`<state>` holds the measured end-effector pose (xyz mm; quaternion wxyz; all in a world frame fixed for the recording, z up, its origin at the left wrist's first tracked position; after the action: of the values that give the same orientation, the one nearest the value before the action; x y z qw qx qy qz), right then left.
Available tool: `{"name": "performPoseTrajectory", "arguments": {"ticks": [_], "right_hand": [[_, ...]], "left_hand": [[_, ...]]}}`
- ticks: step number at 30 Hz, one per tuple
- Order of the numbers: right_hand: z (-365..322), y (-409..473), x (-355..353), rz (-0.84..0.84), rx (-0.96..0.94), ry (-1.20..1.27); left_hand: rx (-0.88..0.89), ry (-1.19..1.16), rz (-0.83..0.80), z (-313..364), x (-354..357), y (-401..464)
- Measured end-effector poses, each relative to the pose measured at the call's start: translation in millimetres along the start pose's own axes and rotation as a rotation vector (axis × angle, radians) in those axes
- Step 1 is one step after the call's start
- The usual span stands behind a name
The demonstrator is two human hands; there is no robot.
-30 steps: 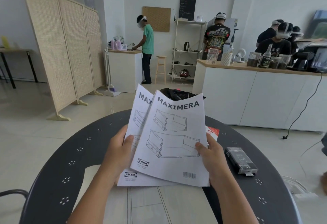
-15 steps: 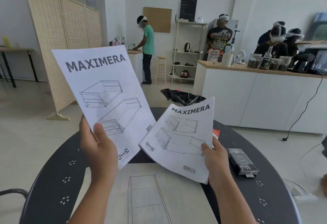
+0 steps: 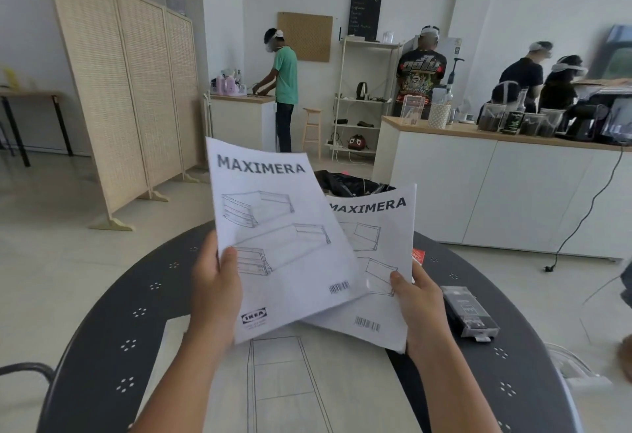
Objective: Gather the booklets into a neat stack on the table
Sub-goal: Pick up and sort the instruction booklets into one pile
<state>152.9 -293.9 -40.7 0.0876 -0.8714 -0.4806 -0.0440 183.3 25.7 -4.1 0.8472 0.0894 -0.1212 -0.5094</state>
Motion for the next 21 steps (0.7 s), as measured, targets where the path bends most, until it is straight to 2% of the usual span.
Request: {"name": "performPoseTrajectory", "arguments": {"ticks": [4, 8, 11, 16, 19, 21], "right_hand": [[-4.0, 0.5, 2.8, -0.057, -0.018, 0.08], [-11.8, -3.0, 10.2, -0.129, -0.067, 0.117], [-17.9, -9.3, 17.7, -0.205, -0.097, 0.153], [-26.9, -19.8, 27.2, -0.286, -0.137, 0.137], [-22.2, -14.0, 21.2, -0.24, -0.113, 0.151], [-22.2, -15.8, 24.2, -0.287, -0.085, 0.215]], "left_hand": [[0.012, 0.1, -0.122, -3.5, 14.9, -4.1], [0.072, 0.178, -0.156, -0.2, 20.3, -7.0], [0.026, 0.116, -0.175, -5.0, 20.2, -6.1], [-0.069, -0.029, -0.316, -9.2, 35.0, -13.5], [0.022, -0.042, -0.267, 0.8, 33.0, -13.4], [0.127, -0.024, -0.205, 10.1, 28.0, -14.8]]}}
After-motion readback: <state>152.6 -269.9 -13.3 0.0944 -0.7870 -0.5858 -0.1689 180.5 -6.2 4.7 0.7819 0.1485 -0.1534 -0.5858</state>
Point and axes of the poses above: each hand's wrist, its own y-axis towards the middle knuckle, its own x-axis out of the palm, z = x × y, the point moved 10 cm from there along y, towards the middle knuckle, and after that the axes turned 6 degrees about z, right-handed, at the moved point
